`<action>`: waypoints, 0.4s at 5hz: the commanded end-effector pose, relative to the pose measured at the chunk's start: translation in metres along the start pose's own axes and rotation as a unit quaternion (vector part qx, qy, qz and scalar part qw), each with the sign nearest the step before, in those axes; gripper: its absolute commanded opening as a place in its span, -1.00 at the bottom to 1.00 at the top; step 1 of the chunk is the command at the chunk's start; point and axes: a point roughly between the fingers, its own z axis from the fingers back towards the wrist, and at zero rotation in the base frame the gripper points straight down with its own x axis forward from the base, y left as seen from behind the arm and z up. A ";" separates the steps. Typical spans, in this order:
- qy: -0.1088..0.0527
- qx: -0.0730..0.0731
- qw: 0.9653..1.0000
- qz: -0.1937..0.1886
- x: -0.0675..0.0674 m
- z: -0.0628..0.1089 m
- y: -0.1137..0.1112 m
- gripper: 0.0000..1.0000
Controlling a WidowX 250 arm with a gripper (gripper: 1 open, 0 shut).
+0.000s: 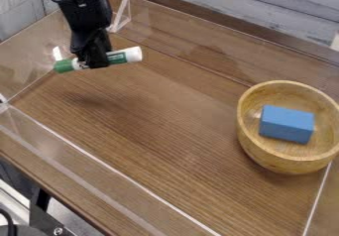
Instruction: Put the green marker in the brown bowl
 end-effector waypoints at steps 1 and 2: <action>-0.002 0.034 0.999 -0.006 -0.001 0.016 0.010 -1.00; -0.005 0.033 0.999 -0.007 -0.002 0.015 0.008 -1.00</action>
